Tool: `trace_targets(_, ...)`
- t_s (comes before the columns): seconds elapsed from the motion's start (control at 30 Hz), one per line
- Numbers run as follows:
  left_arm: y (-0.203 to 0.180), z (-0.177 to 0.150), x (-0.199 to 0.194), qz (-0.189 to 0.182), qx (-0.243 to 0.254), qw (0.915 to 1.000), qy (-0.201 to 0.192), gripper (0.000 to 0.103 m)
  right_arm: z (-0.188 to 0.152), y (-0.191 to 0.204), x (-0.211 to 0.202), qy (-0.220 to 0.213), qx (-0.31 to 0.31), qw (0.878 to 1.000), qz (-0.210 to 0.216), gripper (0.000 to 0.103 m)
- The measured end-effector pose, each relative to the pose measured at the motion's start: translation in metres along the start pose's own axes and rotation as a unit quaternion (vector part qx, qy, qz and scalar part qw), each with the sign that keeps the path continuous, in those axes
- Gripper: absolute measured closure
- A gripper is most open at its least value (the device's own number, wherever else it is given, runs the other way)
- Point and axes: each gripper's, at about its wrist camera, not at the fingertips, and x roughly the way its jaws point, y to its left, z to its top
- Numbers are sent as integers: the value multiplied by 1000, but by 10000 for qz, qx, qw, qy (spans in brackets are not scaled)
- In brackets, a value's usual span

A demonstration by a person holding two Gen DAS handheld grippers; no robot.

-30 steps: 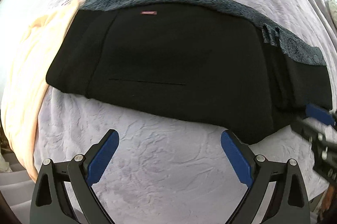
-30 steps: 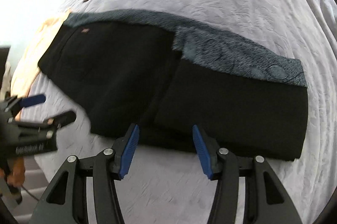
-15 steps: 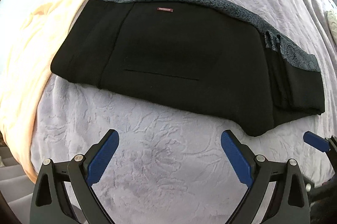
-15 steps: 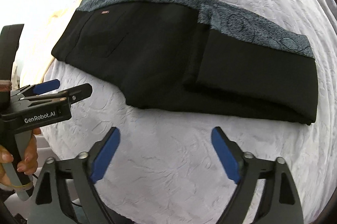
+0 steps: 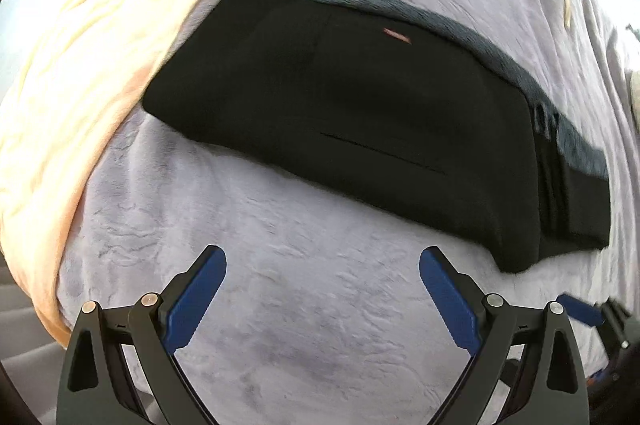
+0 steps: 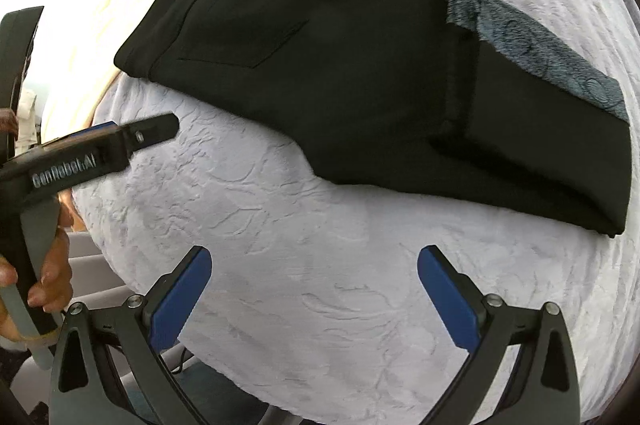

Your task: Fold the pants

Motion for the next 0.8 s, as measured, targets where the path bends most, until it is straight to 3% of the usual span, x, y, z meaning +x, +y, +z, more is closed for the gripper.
trace_targets(0.17, 41, 17, -4, -462, -399, 9978, -254, 5, 5, 8, -1, 0, -1, 10000, 31, 0)
trace_targets(0.33, 96, 38, 16, -1465, -1406, 9786, -328, 5, 8, 15, 2, 24, -52, 10000, 63, 0)
trace_targets(0.47, 111, 40, 31, -1862, -1783, 9656, -343, 5, 8, 17, 7, 108, 12, 9998, 173, 0)
trace_targets(0.57, 112, 39, 37, -2003, -1816, 9621, -359, 5, 5, 19, 12, 169, 94, 9995, 252, 0)
trace_targets(0.8, 88, 49, 47, -1665, -1637, 9719, -309, 5, 7, 17, 12, 148, 216, 9989, 378, 0)
